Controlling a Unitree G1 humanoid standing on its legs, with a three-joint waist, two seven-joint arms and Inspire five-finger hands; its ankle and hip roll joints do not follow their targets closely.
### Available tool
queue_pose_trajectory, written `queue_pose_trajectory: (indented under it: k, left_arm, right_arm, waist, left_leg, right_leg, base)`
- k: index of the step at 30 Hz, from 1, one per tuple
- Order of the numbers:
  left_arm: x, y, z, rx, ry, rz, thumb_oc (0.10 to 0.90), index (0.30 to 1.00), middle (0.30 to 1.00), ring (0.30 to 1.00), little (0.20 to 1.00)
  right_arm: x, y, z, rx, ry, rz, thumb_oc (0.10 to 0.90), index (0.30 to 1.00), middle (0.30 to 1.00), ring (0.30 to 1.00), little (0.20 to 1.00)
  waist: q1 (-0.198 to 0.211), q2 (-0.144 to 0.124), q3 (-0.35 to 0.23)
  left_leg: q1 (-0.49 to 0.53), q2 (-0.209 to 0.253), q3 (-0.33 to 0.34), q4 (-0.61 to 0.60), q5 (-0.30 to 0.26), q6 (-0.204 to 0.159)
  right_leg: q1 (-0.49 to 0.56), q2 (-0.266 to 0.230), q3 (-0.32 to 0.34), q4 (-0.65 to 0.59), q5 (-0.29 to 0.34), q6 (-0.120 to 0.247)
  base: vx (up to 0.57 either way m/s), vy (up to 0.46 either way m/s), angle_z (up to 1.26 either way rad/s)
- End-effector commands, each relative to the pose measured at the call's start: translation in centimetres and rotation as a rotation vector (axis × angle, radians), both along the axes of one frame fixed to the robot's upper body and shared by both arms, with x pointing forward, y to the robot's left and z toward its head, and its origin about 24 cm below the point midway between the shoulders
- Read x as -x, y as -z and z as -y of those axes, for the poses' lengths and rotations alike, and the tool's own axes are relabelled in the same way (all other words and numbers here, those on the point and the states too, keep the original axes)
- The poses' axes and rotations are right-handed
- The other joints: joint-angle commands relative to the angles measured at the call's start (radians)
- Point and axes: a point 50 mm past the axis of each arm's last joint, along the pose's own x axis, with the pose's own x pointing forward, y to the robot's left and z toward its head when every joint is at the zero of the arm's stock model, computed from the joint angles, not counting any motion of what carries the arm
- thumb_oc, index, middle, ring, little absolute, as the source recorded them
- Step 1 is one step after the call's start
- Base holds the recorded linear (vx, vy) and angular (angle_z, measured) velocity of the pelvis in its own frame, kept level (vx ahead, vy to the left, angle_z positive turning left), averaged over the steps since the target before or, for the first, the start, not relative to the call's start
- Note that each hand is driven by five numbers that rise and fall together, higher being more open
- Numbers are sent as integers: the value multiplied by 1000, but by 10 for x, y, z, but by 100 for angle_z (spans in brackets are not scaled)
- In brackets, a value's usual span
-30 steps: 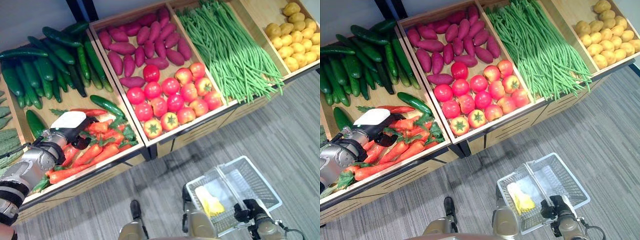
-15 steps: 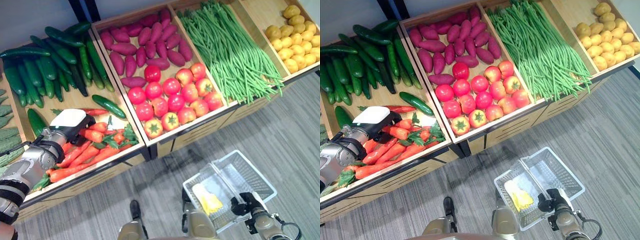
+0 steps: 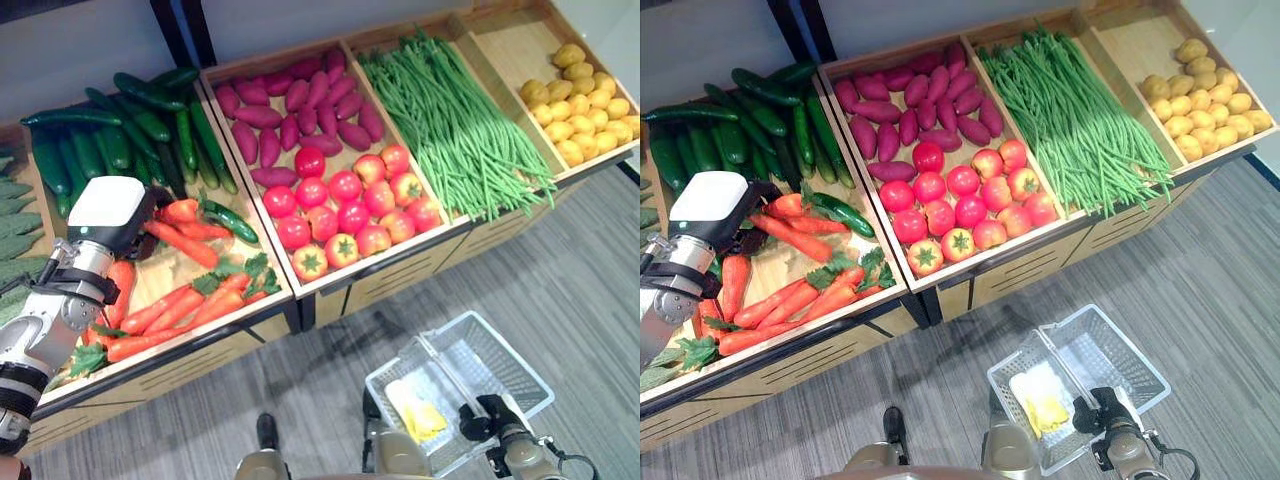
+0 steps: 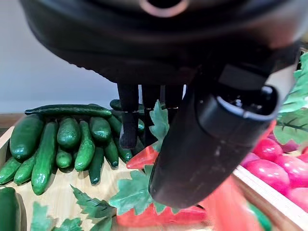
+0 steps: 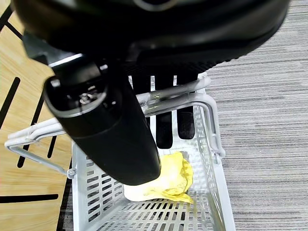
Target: Get the vegetables into the basket
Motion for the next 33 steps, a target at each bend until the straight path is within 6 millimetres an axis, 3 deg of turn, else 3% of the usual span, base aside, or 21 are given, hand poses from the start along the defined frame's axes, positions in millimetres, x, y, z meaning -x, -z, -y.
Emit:
queue_pose_trajectory:
  k: [1, 8, 14, 22, 33]
  left_arm:
    - [-2, -53, -11, -18, -15, 194, 400, 300, 300, 300, 300]
    - [2, -50, -13, 68, -17, 228, 400, 300, 300, 300, 300]
    - [8, -75, 2, 54, 74, 333, 400, 300, 300, 300, 300]
    - [13, -92, 22, 70, 189, 401, 400, 300, 300, 300, 300]
    - [14, -90, 36, 91, 259, 378, 400, 300, 300, 300, 300]
  right_arm:
    - [4, -9, 19, 80, -8, 17, 400, 300, 300, 300, 300]
    - [10, -7, 18, 80, -3, 8, 400, 300, 300, 300, 300]
    - [13, -6, 18, 81, 0, 1, 400, 300, 300, 300, 300]
    - [14, -4, 16, 76, -1, -4, 400, 300, 300, 300, 300]
    - [17, -4, 17, 78, 5, -11, 400, 300, 300, 300, 300]
  waist:
    - [-10, -17, -75]
    - [-10, -25, -83]
    - [-4, -29, -93]
    - [-2, -28, -100]
    - [-7, -22, -99]
  left_leg:
    - [-25, 16, -85, 1, -12, -17]
    - [-18, 18, -84, 1, -13, -17]
    - [-12, 19, -86, 1, -16, -19]
    - [-7, 20, -89, 1, -18, -19]
    - [0, 11, -87, 1, -23, -14]
  right_leg:
    - [12, -90, 25, 0, -23, 101]
    - [19, -85, 25, 0, -28, 99]
    - [29, -85, 22, 0, -31, 98]
    - [35, -86, 20, 0, -34, 97]
    - [42, -91, 24, 0, -37, 98]
  base:
    - [0, 0, 0]
    - [0, 0, 0]
    - [0, 0, 0]
    - [0, 0, 0]
    - [0, 0, 0]
